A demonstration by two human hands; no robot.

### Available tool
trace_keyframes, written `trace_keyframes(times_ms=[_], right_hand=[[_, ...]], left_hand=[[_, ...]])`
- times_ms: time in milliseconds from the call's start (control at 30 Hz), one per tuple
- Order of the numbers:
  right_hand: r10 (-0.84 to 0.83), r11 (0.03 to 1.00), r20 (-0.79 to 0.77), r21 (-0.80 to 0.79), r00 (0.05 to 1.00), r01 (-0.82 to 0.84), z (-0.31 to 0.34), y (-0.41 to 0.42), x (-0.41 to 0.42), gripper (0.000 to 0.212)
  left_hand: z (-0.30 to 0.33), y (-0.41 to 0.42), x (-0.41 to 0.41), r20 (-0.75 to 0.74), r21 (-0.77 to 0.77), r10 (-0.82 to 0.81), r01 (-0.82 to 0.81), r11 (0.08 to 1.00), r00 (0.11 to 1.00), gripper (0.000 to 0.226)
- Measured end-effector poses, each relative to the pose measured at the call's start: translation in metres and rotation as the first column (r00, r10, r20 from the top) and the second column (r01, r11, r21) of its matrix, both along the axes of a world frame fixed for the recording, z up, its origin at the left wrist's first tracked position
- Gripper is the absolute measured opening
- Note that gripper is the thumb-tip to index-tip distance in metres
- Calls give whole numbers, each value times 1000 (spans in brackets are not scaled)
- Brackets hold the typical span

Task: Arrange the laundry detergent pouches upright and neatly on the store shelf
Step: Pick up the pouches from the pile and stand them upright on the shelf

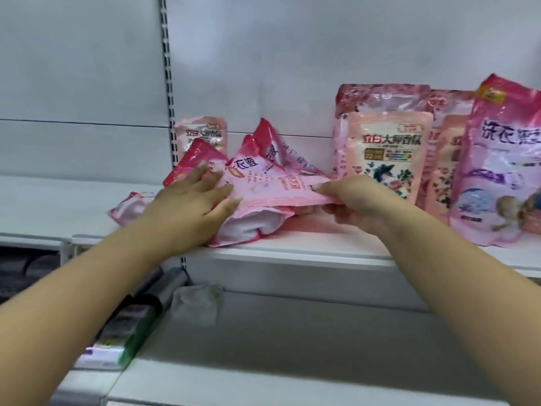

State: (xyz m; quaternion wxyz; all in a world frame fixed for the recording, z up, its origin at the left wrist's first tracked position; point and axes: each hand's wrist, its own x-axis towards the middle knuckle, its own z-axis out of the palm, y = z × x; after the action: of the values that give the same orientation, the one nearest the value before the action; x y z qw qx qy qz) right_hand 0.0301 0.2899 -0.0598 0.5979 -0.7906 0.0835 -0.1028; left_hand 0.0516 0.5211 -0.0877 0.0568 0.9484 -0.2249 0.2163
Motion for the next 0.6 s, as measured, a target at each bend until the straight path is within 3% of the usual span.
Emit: trace_keyframes(times_ms=[67, 133, 200, 267, 300, 400, 533, 600], right_hand=[[38, 959, 44, 279, 998, -48, 10, 8, 5, 11], [73, 892, 93, 440, 993, -107, 23, 11, 11, 16], [102, 877, 145, 454, 984, -157, 39, 14, 16, 20], [144, 857, 213, 461, 966, -229, 59, 14, 18, 22], [175, 832, 264, 475, 948, -286, 70, 13, 18, 21], [259, 758, 442, 458, 859, -465, 101, 15, 12, 16], [281, 737, 566, 391, 775, -552, 127, 23, 5, 17], [265, 731, 595, 389, 759, -561, 133, 21, 0, 22]], left_hand=[[-4, -3, -2, 2, -12, 9, -9, 1000, 1000, 93], [-4, -4, 0, -33, -22, 29, -30, 999, 999, 86], [-1, -5, 6, -119, -30, 58, -62, 998, 991, 78], [13, -9, 3, -243, -173, -7, -36, 984, 970, 72], [22, -11, 1, -269, -322, -101, 10, 947, 958, 74], [50, -15, 0, -193, -684, -327, 113, 721, 925, 61], [72, -29, 1, -148, -830, -501, 169, 531, 853, 99], [80, -40, -4, -112, -901, -618, 182, 393, 778, 88]])
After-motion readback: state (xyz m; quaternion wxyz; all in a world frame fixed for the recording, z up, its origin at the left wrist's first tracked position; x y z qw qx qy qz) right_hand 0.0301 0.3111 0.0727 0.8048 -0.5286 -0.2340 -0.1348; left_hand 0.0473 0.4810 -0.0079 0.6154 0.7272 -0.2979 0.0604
